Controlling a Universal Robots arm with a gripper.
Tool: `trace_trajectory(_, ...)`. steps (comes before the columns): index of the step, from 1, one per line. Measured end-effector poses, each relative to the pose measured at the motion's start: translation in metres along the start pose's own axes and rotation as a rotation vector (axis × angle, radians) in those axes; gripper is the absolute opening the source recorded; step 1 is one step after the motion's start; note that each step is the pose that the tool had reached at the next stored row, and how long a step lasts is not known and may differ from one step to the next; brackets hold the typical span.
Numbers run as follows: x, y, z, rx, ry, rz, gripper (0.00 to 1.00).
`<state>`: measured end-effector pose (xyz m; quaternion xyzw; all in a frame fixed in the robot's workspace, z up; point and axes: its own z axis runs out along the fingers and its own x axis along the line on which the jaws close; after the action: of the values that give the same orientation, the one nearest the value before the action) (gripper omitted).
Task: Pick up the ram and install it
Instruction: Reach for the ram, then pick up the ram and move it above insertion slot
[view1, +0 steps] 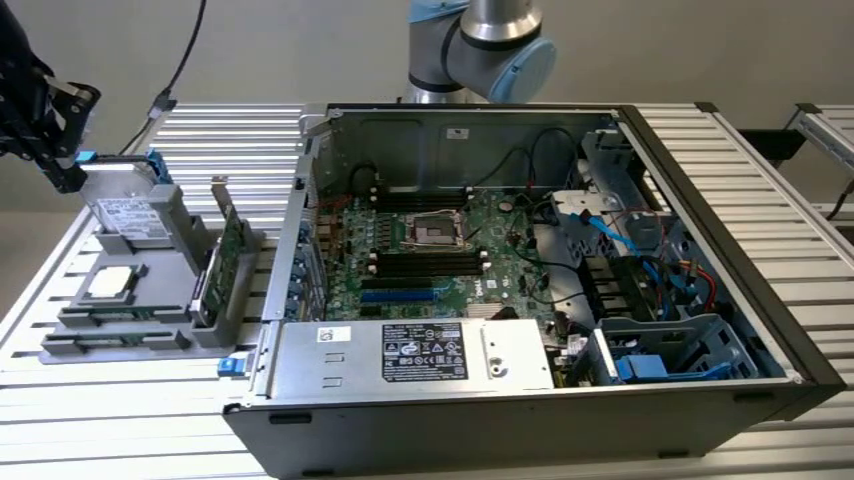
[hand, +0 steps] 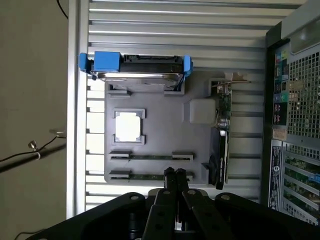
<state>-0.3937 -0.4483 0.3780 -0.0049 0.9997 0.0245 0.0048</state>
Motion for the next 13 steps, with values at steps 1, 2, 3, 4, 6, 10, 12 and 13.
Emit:
trace_trajectory(1, 0.0023, -0.0009, 0.0003, 0.0, 0.0003, -0.001, 0.1)
trace_trajectory(2, 0.0044, -0.0019, 0.0005, 0.0, 0.0004, -0.002, 0.1)
trace_trajectory(3, 0.0063, -0.0029, 0.0008, -0.0001, 0.0007, -0.003, 0.1)
trace_trajectory(4, 0.0074, -0.0041, 0.0007, 0.0, 0.0008, -0.003, 0.1)
trace_trajectory(6, 0.0075, -0.0042, 0.0007, -0.0001, 0.0008, -0.004, 0.1)
trace_trajectory(10, 0.0075, -0.0042, 0.0007, -0.0001, 0.0008, -0.003, 0.1)
trace_trajectory(12, 0.0075, -0.0042, 0.0007, -0.0001, 0.0008, -0.004, 0.1)
trace_trajectory(13, 0.0075, -0.0042, 0.0007, -0.0001, 0.0008, -0.004, 0.1)
